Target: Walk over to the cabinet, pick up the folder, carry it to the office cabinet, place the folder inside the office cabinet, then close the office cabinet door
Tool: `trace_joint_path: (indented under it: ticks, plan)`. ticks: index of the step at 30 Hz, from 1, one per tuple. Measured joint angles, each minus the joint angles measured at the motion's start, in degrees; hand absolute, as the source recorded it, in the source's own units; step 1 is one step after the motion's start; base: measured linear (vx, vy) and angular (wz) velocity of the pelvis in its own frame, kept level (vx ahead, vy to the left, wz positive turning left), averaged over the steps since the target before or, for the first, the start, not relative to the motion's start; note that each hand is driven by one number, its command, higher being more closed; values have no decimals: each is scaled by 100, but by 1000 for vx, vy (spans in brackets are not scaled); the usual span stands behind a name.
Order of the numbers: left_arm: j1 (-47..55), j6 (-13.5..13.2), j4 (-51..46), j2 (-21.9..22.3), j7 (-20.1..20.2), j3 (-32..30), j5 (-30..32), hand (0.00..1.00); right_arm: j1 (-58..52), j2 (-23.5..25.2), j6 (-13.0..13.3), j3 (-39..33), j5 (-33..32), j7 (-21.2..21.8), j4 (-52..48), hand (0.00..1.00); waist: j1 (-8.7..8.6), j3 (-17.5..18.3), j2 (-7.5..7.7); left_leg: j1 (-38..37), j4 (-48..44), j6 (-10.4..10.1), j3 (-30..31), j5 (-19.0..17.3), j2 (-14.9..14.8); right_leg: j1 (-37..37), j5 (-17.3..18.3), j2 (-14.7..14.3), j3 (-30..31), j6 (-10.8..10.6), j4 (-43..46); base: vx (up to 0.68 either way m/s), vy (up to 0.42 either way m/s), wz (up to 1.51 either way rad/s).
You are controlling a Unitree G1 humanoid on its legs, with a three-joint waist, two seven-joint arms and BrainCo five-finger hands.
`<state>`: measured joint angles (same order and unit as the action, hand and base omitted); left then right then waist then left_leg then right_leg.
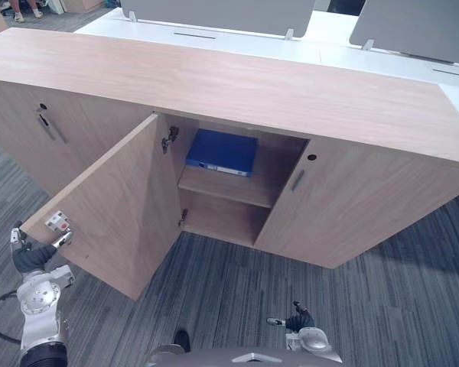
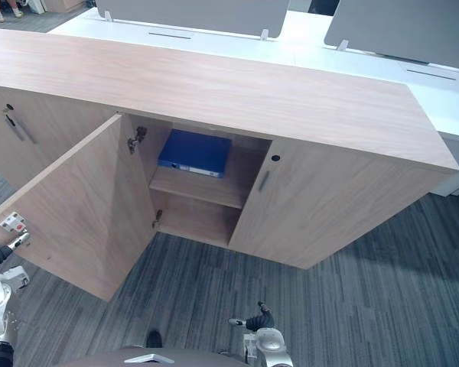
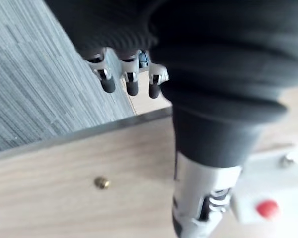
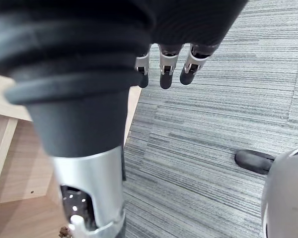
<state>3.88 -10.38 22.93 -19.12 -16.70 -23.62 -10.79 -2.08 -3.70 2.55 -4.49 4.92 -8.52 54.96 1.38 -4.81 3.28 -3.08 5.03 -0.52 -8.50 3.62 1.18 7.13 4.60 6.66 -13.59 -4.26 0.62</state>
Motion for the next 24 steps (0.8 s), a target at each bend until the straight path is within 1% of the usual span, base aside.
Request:
trace_joint_path:
  ticks: [4,7,9,18,24]
  plan:
    - [4,2,16,199,66,235,94,0,3,-18,1,-9,0,50,0,0,1,-1,-1,0,0,0,2,0,-6,3,1,-9,-1,1,-6,0,0,0]
    - [62,6,48,256,82,424,94,0,-4,-21,0,-10,0,51,5,0,19,-2,0,1,0,-1,1,0,-5,4,1,-8,0,1,-5,0,0,0]
    - [176,10,74,323,104,637,94,0,2,-18,0,-9,0,53,6,0,41,-2,-1,-2,0,-1,0,1,-4,7,0,-7,0,1,0,0,0,0]
    - [620,52,97,670,327,1226,87,0,-16,1,-8,-16,0,52,91,0,50,5,-11,-32,0,2,-74,18,-3,8,-19,-1,52,17,12,-12,1,-2]
    - [968,166,96,888,542,1817,80,0,-108,98,-30,-22,-1,53,223,0,49,44,-75,-39,0,12,-128,27,-8,-50,-33,4,163,31,17,-32,8,-8]
